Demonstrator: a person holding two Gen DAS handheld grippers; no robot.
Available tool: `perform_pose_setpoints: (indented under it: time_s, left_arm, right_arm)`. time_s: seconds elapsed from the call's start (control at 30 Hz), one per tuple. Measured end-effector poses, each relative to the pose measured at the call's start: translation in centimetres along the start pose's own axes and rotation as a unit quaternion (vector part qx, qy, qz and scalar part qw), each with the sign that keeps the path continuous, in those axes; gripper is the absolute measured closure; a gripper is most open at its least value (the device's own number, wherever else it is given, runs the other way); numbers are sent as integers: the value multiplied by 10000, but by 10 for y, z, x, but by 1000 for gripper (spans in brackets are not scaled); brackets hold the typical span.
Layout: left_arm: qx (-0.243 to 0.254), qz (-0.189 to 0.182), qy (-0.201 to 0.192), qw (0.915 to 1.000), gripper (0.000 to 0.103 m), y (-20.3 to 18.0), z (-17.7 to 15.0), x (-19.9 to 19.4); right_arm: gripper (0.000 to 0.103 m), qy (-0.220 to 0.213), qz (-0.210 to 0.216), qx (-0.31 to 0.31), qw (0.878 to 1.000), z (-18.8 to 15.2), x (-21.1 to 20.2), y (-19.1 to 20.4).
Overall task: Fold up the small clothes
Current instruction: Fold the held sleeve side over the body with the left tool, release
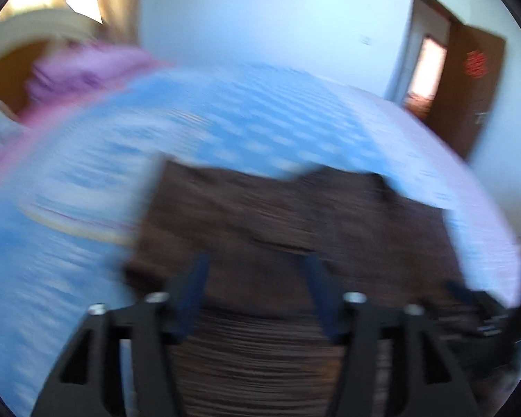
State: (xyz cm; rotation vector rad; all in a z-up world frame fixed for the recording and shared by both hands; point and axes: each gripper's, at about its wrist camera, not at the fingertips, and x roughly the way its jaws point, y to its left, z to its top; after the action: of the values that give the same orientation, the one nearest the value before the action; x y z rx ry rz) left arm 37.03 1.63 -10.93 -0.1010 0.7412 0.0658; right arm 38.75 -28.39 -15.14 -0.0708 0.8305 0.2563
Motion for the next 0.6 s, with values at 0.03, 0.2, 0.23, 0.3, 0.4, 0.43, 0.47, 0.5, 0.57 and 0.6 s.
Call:
perform_pose_setpoints:
  time_s: [0.03,0.2,0.23,0.3,0.4,0.43,0.47,0.5,0.57,0.6]
  left_arm:
    - [180,477,-117,9986,36,14,-2,-1]
    - [3,1027,272,9943,36,71,-19,15]
    - [-38,1036,369,9939,36,77,-23,21]
    - [-66,998,515,9936,36,78,-24,29]
    - [158,1219,481,9912,27,68,-20,36]
    - [240,1333,502,9895,25,66,-20,40]
    - [248,1361,554,9888,22,67,-22,44]
    - [155,1306,602,9895,20,71,-23,45]
    - [-116,1232,607,9905,11,83,-23,44]
    - [-254,1189,634,9906,8,89,-25,43]
  right_arm:
    - [30,0,34,18,10000,0,0,-1]
    - [30,16,401,481,9980,12,-12,-4]
    - [30,25,508,510,9974,18,-14,2]
    - [30,93,676,233,9974,35,-17,28]
    - [30,120,572,-556,9967,56,-12,80]
    - [30,155,521,-757,9956,60,-6,95]
    - [31,226,527,-907,9942,65,3,108]
    - [31,300,578,-1017,9927,69,13,120]
    - [32,360,510,-1236,9904,73,30,140]
    - [35,390,349,-1396,9888,73,42,149]
